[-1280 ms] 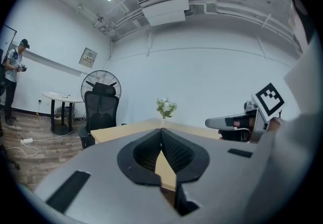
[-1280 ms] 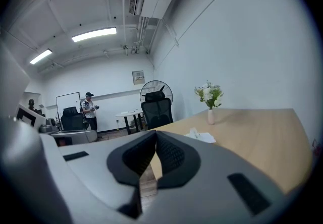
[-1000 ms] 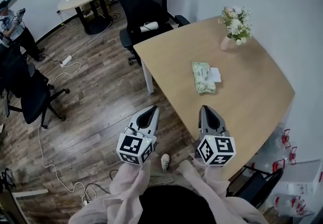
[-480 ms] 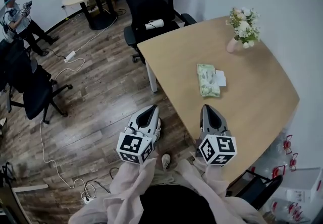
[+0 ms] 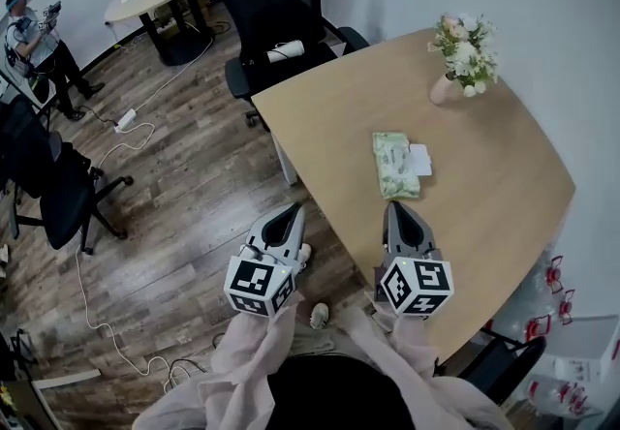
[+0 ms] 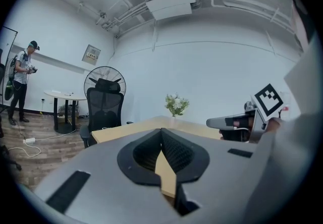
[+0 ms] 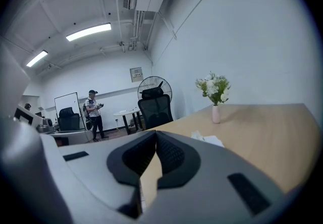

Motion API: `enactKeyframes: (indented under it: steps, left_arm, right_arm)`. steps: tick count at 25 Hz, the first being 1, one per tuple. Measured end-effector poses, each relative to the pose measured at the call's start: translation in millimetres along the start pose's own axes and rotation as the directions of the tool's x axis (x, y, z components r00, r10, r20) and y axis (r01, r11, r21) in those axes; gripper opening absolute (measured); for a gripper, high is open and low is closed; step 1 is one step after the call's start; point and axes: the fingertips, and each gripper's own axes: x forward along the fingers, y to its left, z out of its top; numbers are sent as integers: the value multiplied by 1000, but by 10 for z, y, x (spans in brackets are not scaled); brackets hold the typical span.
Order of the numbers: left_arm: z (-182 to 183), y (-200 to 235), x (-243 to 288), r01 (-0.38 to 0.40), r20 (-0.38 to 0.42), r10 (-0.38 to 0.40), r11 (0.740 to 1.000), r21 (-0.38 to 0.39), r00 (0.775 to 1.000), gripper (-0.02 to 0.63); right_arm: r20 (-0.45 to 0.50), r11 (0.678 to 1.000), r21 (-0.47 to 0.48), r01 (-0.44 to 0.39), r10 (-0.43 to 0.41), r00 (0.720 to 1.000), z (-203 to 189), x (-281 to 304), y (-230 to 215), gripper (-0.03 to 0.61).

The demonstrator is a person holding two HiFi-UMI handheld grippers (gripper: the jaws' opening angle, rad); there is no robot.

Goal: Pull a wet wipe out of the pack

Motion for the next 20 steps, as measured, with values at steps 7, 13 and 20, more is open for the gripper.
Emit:
enactKeyframes:
  steps: [7, 13, 20]
  left_arm:
    - [153, 200, 453, 39, -7, -39, 999, 2, 999, 11]
    - [268, 326, 828, 91, -29, -91, 996, 7, 995, 11]
    - [336, 427, 1219, 176, -58, -175, 984, 14, 983, 11]
  right_arm:
    - [-1, 1000, 12, 20, -20, 1000, 128, 374, -70, 12]
    - [2, 997, 32, 69, -69, 998, 257, 655, -207, 11]
    - [1, 986, 55, 160, -161, 987, 335, 865, -394, 11]
